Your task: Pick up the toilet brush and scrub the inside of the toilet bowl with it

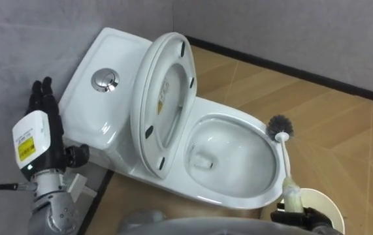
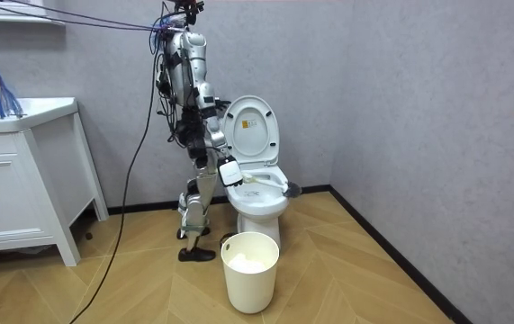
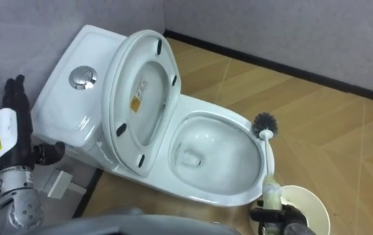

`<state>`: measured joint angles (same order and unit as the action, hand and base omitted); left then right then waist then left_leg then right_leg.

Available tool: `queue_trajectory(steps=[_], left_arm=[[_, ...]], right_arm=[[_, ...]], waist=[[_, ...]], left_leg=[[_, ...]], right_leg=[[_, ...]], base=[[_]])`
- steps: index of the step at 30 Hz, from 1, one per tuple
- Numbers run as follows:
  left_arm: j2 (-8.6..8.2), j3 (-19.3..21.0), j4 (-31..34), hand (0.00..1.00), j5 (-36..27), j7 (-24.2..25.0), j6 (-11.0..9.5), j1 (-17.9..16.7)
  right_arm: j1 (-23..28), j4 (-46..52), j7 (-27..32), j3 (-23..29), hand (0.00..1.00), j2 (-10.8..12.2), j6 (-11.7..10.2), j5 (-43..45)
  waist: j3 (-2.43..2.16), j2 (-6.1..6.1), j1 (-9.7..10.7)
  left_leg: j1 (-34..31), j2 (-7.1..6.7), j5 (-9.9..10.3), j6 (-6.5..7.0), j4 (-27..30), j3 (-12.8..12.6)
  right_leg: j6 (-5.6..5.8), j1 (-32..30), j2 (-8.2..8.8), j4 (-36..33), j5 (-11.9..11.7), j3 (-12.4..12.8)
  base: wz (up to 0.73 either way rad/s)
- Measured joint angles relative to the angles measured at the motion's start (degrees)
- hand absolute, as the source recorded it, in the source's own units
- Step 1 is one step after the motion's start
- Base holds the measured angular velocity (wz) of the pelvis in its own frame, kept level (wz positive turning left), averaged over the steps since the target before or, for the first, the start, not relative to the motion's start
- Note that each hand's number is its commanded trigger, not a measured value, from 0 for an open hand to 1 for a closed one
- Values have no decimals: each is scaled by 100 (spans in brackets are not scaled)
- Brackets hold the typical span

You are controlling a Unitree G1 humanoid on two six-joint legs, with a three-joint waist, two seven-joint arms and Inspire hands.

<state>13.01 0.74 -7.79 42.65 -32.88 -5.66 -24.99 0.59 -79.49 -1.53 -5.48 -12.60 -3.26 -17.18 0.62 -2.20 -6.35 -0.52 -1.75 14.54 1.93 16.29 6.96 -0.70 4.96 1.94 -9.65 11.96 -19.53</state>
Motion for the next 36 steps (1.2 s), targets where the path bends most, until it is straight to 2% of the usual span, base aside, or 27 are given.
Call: queue_trajectory(steps=[3,6,7,10,13,17,20,25,28,30,32,35,36], left_arm=[[8,-48,153,0,420,2,0,-1],[22,-123,444,0,700,-5,-79,38],[43,-232,548,0,702,-10,-122,70],[101,-500,646,0,703,-8,-149,99],[173,-733,660,0,699,63,-149,126],[174,-851,640,0,697,226,-148,127],[174,-892,463,0,692,296,-143,145],[187,-892,134,0,702,698,-86,145],[220,-983,-139,0,694,767,-82,155],[220,-1030,-612,0,689,958,-75,214],[223,-1032,-707,0,703,993,-80,251],[267,-1030,-826,0,714,1087,-86,305],[336,-1030,-832,0,773,1130,-89,291]], right_arm=[[-68,-101,-2,7,100,-15,-56,173],[-67,-100,-3,-2,100,-19,-91,222],[-68,-101,-18,-4,100,-20,-92,225],[-113,-155,-71,-8,100,-26,-92,256],[-148,-176,-112,-7,100,-47,-89,376],[-161,-177,-116,-7,100,-71,-87,379],[-167,-167,-126,2,100,-77,-75,387],[-166,-98,-244,124,100,-110,-38,491],[-173,-83,-248,122,100,-120,-38,596],[-183,-72,-284,123,100,-120,-36,625],[-183,-60,-339,126,100,-129,-32,625],[-184,-45,-429,126,100,-267,-21,628],[-177,-32,-466,123,100,-334,-14,709]], waist=[[14,0,43],[5,-19,50],[-7,-28,62],[-40,-40,148],[-50,-54,182],[-50,-66,183],[-46,-75,229],[-42,-76,363],[-35,-38,354],[-31,1,353],[-27,6,354],[-44,62,342],[-30,48,339]], left_leg=[[-2,-8,-6,-1,-58,10],[11,-23,-48,1,-127,-4],[23,-63,-76,4,-183,-17],[101,-72,-126,12,-274,-40],[121,-75,-130,12,-279,-38],[128,-75,-130,11,-292,-38],[129,-73,-130,11,-293,-44],[130,-62,-130,11,-327,-114],[165,-12,-133,15,-356,-180],[231,4,-143,25,-432,-229],[225,6,-167,21,-463,-235],[254,6,-173,20,-499,-233],[277,6,-174,20,-511,-251]], right_leg=[[-1,-5,-15,10,0,24],[-1,-27,-28,15,0,86],[-1,-28,-25,20,0,104],[6,-22,-18,75,-10,138],[8,-3,-15,89,-17,170],[9,4,-16,96,-17,194],[9,1,-15,102,-17,203],[9,1,-16,101,-18,208],[12,5,-13,90,-24,231],[5,16,-24,85,-34,275],[-3,-2,-32,80,-44,300],[-6,4,-38,75,-48,310],[-7,9,-43,64,-49,364]], base=[[0],[-5],[-6],[-6],[-8],[-3],[0],[1],[-8],[-14],[-3],[-4],[-11]])
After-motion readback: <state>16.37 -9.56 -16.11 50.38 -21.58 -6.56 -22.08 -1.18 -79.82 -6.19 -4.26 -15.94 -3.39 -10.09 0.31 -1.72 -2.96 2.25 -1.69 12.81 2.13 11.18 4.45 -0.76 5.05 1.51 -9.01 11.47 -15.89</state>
